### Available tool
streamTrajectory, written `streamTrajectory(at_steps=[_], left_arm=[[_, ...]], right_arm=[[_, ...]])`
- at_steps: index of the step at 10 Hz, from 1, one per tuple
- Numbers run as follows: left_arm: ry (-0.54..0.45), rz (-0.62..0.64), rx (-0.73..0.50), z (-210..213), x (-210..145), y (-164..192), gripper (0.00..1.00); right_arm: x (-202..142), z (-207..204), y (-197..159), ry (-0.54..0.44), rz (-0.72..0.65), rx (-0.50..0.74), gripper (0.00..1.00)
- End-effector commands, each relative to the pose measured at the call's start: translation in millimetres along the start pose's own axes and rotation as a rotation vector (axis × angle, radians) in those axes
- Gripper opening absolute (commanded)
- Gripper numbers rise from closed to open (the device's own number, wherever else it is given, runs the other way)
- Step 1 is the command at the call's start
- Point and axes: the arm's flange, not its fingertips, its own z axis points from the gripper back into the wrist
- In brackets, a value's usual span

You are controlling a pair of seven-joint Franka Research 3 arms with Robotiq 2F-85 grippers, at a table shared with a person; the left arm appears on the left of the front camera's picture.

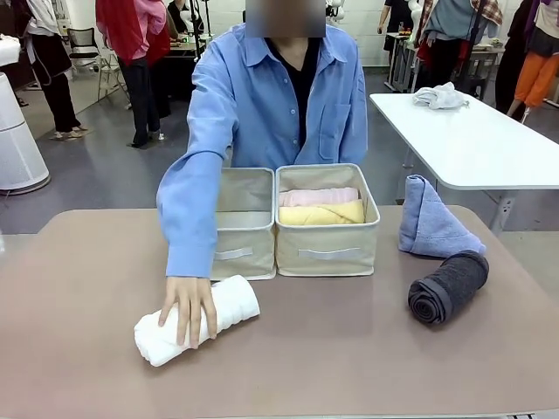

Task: Sort the towels based on their folding style.
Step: Pick up one triangle-folded towel and place it in the left Fabric basket.

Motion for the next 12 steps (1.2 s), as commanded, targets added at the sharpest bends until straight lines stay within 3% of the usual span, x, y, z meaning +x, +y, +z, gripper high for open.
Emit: streamTrajectory(at_steps=[1, 10, 11, 12], left_arm=[[-0.014, 0.022, 0.022, -6.5, 2.3, 8.0, 0.16], [-0.042, 0.019, 0.045, -3.8, 11.3, 18.2, 0.16], [-0.061, 0.002, 0.113, 10.4, 29.3, 25.9, 0.16], [0.004, -0.153, 0.236, 55.1, 135.4, 70.0, 0.16]], right_arm=[[-0.6, -1.0, 1.1, -0.014, 0.007, 0.012, 1.00], [-0.6, -1.0, 1.1, -0.014, 0.007, 0.012, 1.00], [-0.6, -1.0, 1.1, -0.014, 0.007, 0.012, 1.00], [-0.6, -1.0, 1.1, -0.014, 0.007, 0.012, 1.00]])
